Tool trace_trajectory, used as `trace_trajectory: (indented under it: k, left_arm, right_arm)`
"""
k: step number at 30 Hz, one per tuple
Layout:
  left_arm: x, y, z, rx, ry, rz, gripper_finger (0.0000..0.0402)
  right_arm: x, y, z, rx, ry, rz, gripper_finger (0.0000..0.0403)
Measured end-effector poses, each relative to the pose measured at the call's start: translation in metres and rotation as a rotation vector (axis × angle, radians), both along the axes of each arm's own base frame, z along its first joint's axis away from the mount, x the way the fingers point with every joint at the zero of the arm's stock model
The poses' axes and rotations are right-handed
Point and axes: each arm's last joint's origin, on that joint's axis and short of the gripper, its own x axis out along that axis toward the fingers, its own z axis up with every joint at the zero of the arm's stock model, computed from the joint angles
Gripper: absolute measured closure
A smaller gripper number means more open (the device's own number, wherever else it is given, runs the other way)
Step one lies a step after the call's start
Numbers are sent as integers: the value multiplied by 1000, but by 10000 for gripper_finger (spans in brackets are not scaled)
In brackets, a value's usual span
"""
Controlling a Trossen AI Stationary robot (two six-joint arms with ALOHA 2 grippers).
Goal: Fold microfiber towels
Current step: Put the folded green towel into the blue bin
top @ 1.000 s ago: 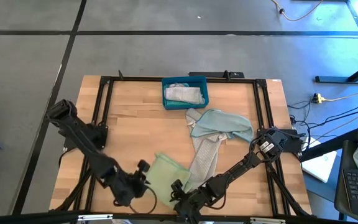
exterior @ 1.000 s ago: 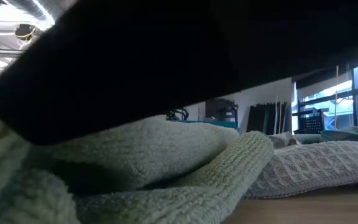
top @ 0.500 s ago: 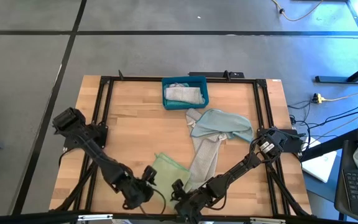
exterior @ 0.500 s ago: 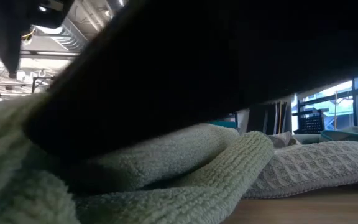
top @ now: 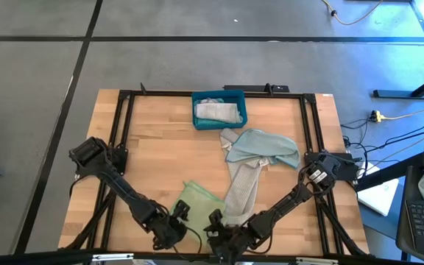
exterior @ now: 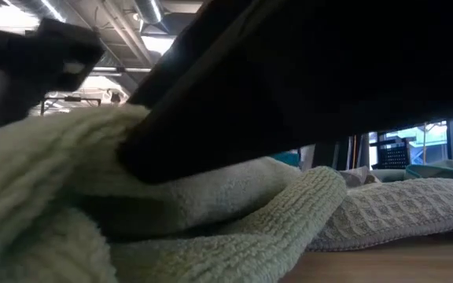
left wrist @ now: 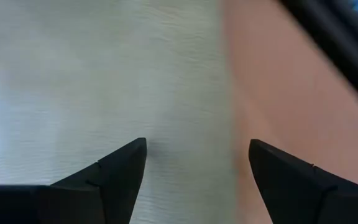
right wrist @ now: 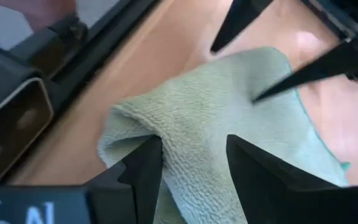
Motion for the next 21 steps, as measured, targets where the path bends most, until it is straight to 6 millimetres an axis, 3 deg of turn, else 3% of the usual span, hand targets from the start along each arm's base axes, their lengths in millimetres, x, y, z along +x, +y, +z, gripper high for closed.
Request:
trace_trajectory:
  k: [4, 11, 21]
  left_arm:
    - [1, 2, -1, 87, -65, 48, 123]
    - [0, -3, -12, 36, 14, 12, 130]
    - [-5, -9, -19, 92, -46, 85, 150]
  right_arm:
    - [-3, 1, -1, -38, -3, -23, 223]
    - [-5, -2, -3, -47, 22, -50, 223]
    - [-6, 0, -4, 7, 54, -23, 223]
